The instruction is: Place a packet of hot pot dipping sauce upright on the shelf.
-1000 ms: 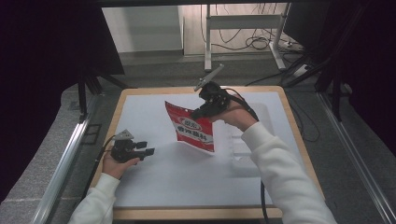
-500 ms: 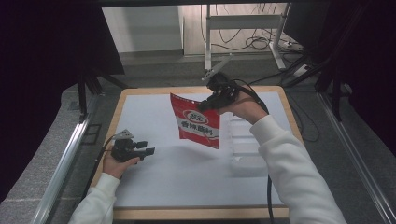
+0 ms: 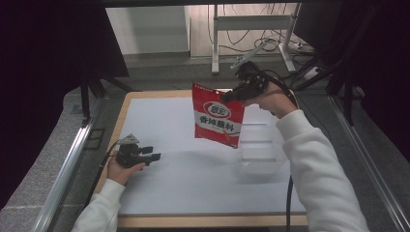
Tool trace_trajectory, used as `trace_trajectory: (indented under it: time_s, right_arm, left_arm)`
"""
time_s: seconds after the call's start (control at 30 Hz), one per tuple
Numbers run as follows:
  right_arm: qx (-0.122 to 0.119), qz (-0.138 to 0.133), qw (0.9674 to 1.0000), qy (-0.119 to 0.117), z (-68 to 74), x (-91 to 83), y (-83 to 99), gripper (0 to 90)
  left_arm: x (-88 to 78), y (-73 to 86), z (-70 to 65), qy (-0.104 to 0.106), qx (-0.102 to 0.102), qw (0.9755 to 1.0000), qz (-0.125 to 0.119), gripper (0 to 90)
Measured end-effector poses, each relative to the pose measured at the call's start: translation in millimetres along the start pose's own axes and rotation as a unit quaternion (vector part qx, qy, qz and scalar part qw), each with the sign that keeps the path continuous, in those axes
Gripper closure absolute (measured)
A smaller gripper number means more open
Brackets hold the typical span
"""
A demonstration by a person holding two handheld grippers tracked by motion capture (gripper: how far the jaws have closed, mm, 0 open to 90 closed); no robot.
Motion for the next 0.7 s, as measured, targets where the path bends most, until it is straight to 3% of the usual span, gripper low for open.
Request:
trace_trajectory:
  time_s: [0.4,0.7]
  right_arm:
    - [0.024,-0.005,0.9995,0.022,-23.6,-24.8,21.7,89.7]
    - [0.032,-0.011,0.9989,0.032,-26.6,-39.1,33.6,89.7]
  left_arm:
    - [1.3,-2.1,-4.5,-0.006,0.011,0.9999,0.004,42.8]
    - [1.2,-1.7,-5.7,-0.007,0.013,0.9999,0.006,42.3]
Point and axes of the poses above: each handheld gripper's, and its own axes: x roughly forward along the jaws, y roughly out of its underside, z roughly to its left, the point moved 1 cm from there along x, roughly forward along the jaws, and after that the axes turned 14 degrees about z, right-handed, at the moved point
